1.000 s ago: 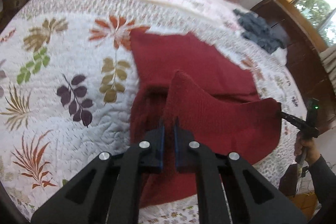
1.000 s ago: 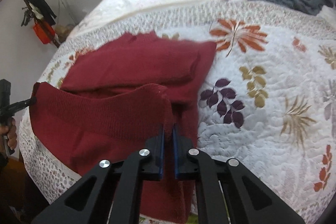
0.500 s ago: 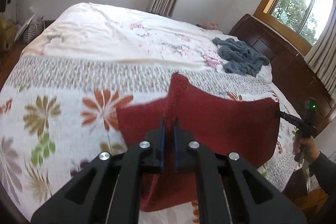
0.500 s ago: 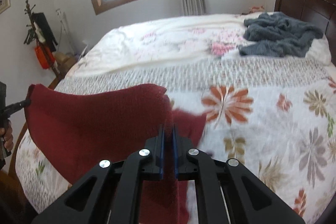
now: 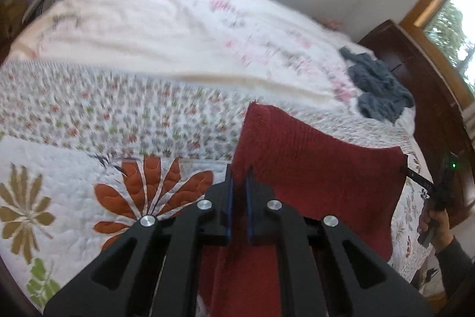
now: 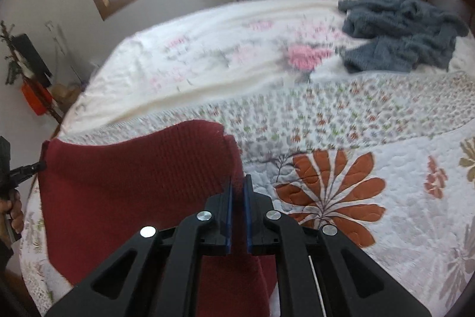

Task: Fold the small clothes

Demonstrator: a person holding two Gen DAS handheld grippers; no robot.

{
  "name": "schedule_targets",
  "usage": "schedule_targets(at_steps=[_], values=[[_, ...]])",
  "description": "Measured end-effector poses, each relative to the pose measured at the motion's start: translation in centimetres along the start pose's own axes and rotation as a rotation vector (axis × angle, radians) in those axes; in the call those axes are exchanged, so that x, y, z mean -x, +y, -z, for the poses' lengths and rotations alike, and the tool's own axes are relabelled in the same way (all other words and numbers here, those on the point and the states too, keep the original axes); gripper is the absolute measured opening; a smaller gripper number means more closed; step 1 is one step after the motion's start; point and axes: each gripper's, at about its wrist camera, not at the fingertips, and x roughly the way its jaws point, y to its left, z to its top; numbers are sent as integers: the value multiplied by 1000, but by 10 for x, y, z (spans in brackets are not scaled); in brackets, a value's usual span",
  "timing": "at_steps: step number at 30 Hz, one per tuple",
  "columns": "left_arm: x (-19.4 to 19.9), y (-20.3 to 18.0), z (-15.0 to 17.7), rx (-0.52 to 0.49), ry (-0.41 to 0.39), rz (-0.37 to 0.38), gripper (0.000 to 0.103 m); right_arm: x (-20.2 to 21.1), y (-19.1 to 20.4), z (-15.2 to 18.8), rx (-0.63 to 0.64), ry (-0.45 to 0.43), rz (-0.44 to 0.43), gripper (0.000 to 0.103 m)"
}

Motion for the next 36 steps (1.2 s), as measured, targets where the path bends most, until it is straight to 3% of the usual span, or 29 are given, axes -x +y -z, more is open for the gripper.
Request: schedule_targets(at_steps=[3, 7, 9, 13, 22, 27, 31, 32, 33, 34, 35, 36], values=[[-41, 22, 1, 72, 95, -15, 5, -34, -10, 4, -28, 69, 9, 6], [-84, 50, 7, 188, 242, -20, 4, -87, -33, 14, -138, 230, 14, 6], [-94, 57, 7, 213, 272, -26, 4, -103, -43, 20, -179, 279, 20, 6], [-82, 57, -1, 238, 225, 35, 4, -98, -47, 20, -189, 240, 7, 6], [-61, 49, -12, 193, 102, 80, 4, -76, -48, 6, -201, 136, 6, 6], [-97, 57, -7, 204, 186, -10, 4, -98, -53, 10, -215, 166, 47, 6], [-120, 65, -2, 241, 283, -59, 9, -127, -57, 18, -232, 258, 49, 7], [-116, 65, -4, 247, 271, -70, 13, -126, -58, 17, -227, 260, 41, 9], [-105, 63, -6, 242, 235, -106, 13, -121, -59, 15, -234, 257, 31, 17], [-86, 57, -11, 219, 162, -141, 13, -109, -62, 13, -263, 232, 11, 23], [-73, 51, -12, 202, 116, -118, 13, -96, -63, 11, -279, 179, -8, 30], [-66, 45, -13, 196, 99, -71, 13, -83, -63, 10, -280, 131, -30, 31]])
